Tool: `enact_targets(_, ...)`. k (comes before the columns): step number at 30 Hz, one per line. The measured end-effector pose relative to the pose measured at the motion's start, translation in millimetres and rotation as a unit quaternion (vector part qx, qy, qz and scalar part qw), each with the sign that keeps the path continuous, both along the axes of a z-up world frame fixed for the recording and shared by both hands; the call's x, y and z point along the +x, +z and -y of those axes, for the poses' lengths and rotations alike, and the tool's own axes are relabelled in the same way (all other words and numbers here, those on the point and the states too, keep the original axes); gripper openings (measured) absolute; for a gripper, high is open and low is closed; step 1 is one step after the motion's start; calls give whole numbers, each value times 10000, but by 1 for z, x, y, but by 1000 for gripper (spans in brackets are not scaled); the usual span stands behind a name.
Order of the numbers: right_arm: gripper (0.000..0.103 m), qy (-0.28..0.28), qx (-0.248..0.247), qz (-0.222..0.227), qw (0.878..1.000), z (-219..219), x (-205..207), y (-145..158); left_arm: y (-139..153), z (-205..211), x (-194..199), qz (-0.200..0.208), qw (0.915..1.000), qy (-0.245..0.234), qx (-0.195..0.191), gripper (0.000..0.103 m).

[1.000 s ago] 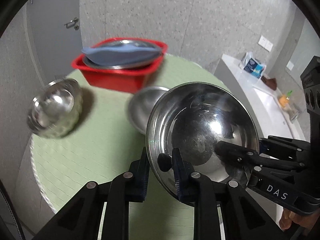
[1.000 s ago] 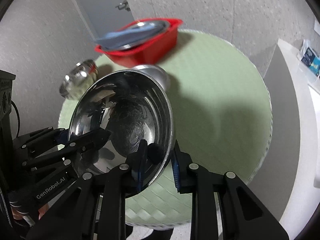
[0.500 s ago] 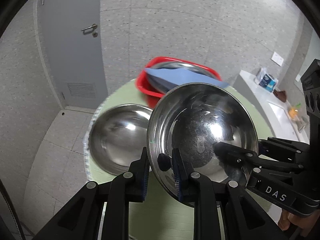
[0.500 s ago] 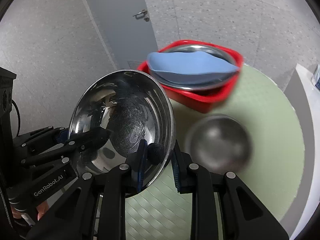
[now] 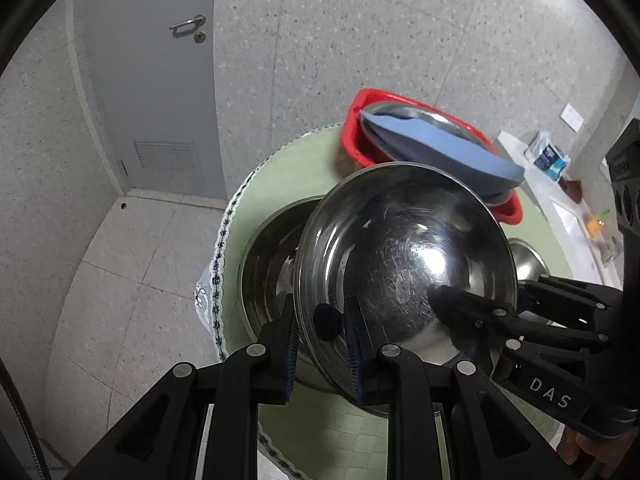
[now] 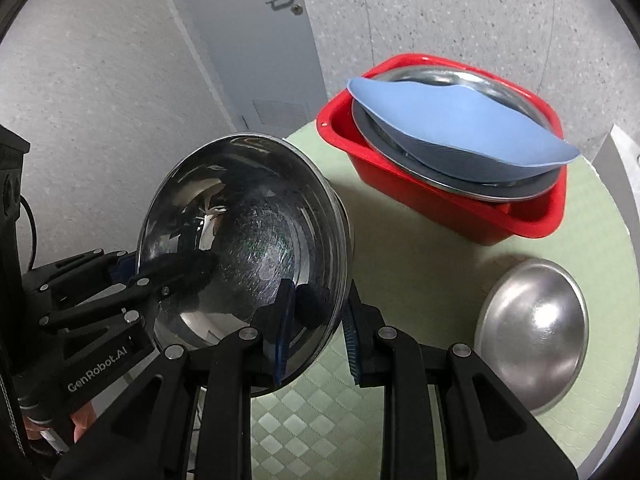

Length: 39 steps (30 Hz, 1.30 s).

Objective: Organize plates and bowls
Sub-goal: 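Lower the held steel bowl into another steel bowl with both grippers, release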

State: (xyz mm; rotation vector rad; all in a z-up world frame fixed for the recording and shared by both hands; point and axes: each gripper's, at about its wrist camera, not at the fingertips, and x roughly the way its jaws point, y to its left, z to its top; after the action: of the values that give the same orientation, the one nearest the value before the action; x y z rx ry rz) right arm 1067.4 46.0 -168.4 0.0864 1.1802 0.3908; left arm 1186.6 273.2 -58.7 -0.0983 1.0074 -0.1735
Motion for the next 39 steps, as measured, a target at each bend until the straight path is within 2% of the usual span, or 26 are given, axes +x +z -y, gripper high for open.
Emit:
enact_targets(11, 26, -126, -425, -51, 9990, -8, 7, -12, -16, 3, 38, -249, 9997, -40, 13, 18)
enact_targets(23, 32, -161, -51, -278, 9995, -11, 17, -31, -23, 8, 42, -317, 9993, 82, 159, 23)
enact_targets(26, 33, -191, 50, -409, 9990, -10, 19, -40, -21, 10, 40, -264, 9994, 55, 205, 38)
enact_targets(27, 33, -200, 40, -436, 9988, -8, 20, -41, -20, 11, 39, -226, 9995, 53, 209, 47)
enact_targets(32, 33, -261, 296, -576, 9976, 0, 19, -53, -23, 15, 39, -232, 9994, 33, 246, 51)
enact_targets(34, 33, -219, 290, -557, 9978, 0, 22, -54, -21, 16, 37, -213, 9996, 78, 175, 59)
enact_targets(38, 33, -160, 426, -464, 9979, 5, 19, -51, -12, 20, 31, -76, 9993, 292, 234, 63)
enact_targets(39, 33, -163, 461, -425, 9979, 4, 18, -49, -10, 20, 29, -43, 9989, 380, 258, 70)
